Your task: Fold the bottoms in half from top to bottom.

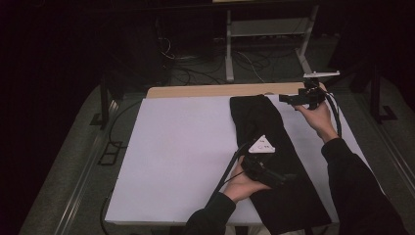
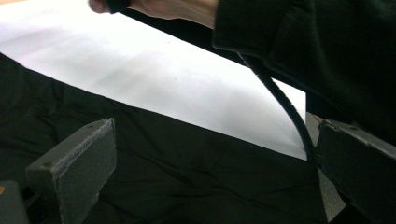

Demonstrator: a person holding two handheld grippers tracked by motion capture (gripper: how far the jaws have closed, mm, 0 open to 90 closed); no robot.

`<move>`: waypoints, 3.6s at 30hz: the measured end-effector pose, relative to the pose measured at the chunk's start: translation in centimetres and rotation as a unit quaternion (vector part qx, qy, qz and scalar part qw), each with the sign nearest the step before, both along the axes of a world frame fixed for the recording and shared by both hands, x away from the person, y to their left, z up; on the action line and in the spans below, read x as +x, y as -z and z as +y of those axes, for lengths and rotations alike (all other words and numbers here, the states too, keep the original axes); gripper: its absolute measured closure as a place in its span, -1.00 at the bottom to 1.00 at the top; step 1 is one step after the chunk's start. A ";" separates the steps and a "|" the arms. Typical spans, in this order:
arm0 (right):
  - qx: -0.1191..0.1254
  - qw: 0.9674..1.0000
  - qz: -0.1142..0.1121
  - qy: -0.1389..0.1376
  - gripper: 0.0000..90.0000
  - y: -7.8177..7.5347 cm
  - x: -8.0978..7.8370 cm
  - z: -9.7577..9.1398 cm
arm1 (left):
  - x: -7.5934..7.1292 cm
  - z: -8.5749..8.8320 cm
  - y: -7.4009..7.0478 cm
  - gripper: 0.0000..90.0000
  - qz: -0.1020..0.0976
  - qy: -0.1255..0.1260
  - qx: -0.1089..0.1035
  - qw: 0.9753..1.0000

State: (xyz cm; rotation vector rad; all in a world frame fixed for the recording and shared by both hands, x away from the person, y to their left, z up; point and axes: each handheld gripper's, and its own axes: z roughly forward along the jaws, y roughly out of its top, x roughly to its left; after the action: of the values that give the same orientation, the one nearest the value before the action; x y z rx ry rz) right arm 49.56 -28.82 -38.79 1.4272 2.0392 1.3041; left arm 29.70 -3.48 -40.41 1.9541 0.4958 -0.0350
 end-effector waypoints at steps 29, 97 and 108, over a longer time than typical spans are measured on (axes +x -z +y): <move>0.002 0.999 0.025 -0.029 -1.00 0.7 -1.4 0.0 | 6.1 4.9 -2.9 -1.00 -0.044 -0.076 0.028 0.996; 0.009 0.996 0.066 -0.060 -1.00 3.7 -1.0 0.9 | 17.4 9.1 0.9 -1.00 0.033 -0.202 0.020 0.979; 0.012 0.996 0.074 -0.050 -0.94 4.2 0.1 0.6 | 18.5 8.9 2.7 -1.00 0.075 -0.232 0.003 0.970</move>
State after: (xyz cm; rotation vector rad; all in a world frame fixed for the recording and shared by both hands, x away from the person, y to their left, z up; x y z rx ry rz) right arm 49.63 -28.26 -42.98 1.4905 2.2231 1.3015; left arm 48.24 5.42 -43.15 1.8043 1.0436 0.1163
